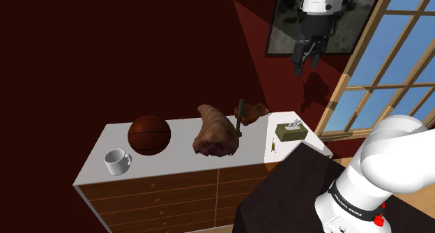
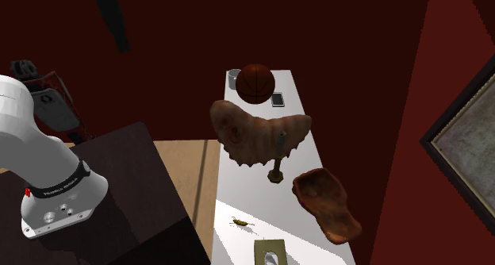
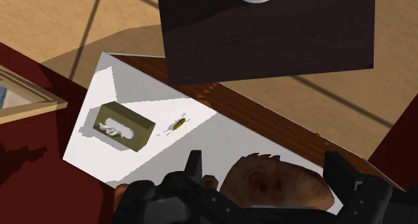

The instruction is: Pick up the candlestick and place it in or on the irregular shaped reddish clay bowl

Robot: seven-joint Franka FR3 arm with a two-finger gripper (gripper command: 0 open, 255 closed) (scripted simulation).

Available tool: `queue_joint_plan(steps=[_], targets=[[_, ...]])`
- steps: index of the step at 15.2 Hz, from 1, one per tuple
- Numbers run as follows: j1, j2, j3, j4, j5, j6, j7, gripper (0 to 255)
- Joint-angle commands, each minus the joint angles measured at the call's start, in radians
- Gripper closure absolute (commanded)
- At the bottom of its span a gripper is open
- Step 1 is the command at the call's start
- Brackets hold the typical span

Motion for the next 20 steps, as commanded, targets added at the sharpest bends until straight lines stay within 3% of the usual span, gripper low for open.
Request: queue_joint_plan(steps=[1,11,20], targets=[[0.0,0.0,0.0,0.0,0.0,0.0,0.0,0],[-0.035,0.149,0.028,-0.216,-0.049,0.427,0.135,0],[-0.098,0.445,0.056,-0.26,-0.15,0.816,0.298,0]])
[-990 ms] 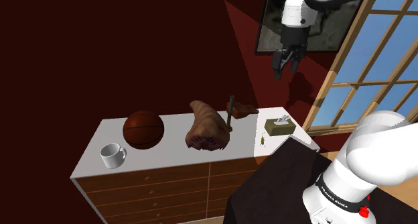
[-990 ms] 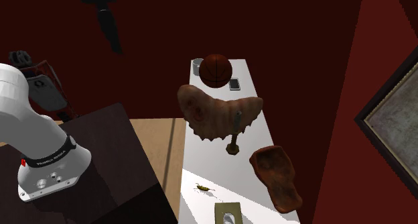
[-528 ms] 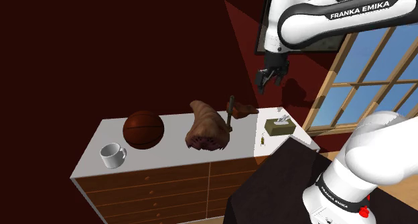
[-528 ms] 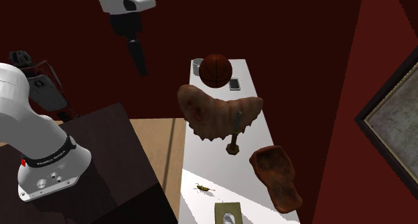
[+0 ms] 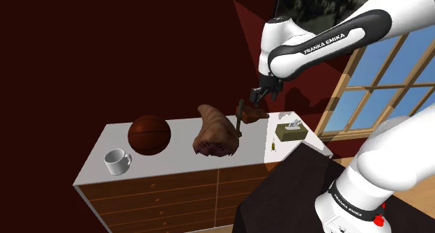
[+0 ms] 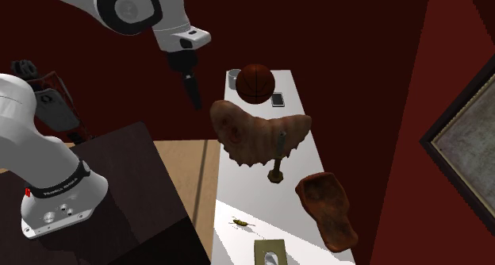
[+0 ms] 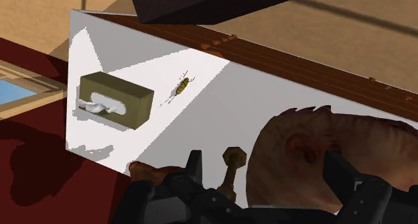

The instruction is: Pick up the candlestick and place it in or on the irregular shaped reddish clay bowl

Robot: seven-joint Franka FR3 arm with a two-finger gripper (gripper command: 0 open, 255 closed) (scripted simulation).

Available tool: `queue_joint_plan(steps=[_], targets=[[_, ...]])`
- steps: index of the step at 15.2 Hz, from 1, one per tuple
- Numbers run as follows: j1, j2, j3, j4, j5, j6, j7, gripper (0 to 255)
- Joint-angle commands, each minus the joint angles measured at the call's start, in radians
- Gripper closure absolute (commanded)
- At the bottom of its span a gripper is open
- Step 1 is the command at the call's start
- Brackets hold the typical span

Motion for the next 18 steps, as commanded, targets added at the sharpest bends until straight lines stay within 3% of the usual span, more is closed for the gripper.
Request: queue_joint_plan(steps=[1,10,18], targets=[[-0.021,0.08,0.005,0.005,-0.034,0.089,0.043,0],[-0.098,0.46,0.015,0.139,-0.286,0.364,0.323,0],[-0.066,0.79,-0.078,0.369,-0.508,0.483,0.578,0]])
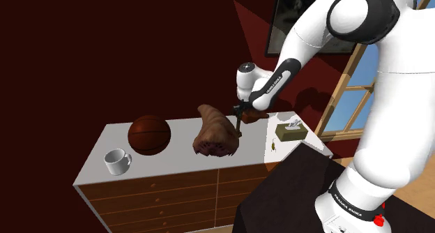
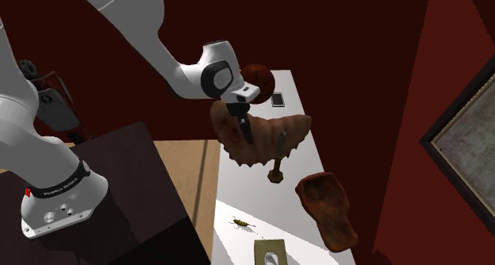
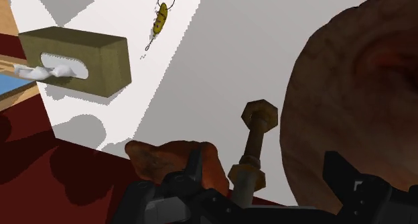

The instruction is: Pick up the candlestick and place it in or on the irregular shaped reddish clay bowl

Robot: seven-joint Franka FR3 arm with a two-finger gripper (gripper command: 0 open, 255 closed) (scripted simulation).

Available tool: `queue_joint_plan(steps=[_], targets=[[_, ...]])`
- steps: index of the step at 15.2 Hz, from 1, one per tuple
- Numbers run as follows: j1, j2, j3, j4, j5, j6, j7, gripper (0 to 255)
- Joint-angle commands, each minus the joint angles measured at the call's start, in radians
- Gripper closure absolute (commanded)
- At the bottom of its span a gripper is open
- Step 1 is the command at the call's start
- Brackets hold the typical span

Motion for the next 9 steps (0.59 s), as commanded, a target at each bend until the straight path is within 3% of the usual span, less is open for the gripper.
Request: queue_joint_plan(steps=[1,9], targets=[[0.012,0.083,-0.026,0.071,-0.036,0.02,0.05,0],[0.039,0.36,-0.101,0.334,-0.081,0.071,0.159,0]])
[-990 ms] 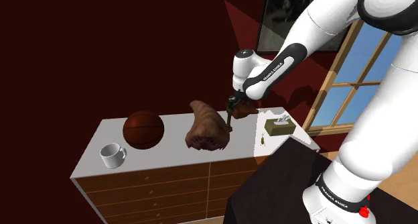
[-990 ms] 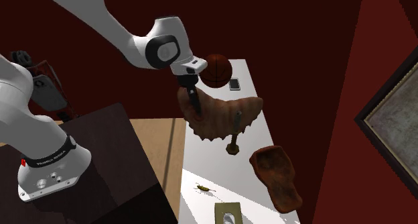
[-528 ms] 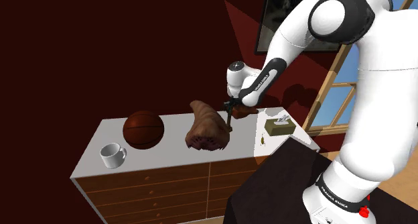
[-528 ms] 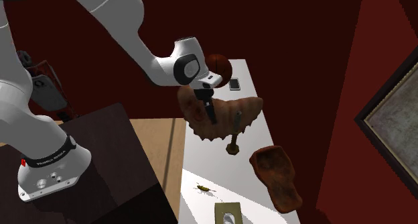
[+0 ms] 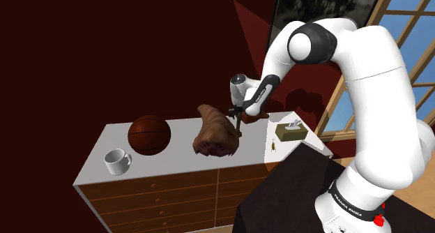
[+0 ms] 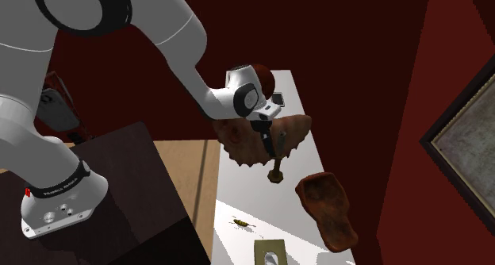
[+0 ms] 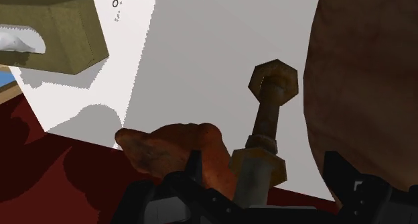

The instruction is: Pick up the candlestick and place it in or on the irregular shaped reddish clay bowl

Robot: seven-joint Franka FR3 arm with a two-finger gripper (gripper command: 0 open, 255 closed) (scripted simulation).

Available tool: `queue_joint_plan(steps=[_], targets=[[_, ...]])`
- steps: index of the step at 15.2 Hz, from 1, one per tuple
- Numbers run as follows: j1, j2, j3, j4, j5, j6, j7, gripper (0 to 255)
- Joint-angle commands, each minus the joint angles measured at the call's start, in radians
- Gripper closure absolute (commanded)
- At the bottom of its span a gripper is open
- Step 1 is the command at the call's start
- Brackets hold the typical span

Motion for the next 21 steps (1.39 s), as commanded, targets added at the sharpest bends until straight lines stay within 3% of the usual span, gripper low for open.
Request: queue_joint_plan(steps=[1,7,14,15,21], targets=[[0.0,0.039,-0.008,0.033,-0.004,0.011,0.01,0],[-0.01,0.12,-0.02,0.092,-0.01,0.041,0.016,0],[-0.01,0.119,-0.02,0.092,-0.01,0.041,0.016,0],[-0.01,0.119,-0.02,0.092,-0.01,0.041,0.016,255],[-0.01,0.119,-0.02,0.092,-0.01,0.041,0.016,255]])
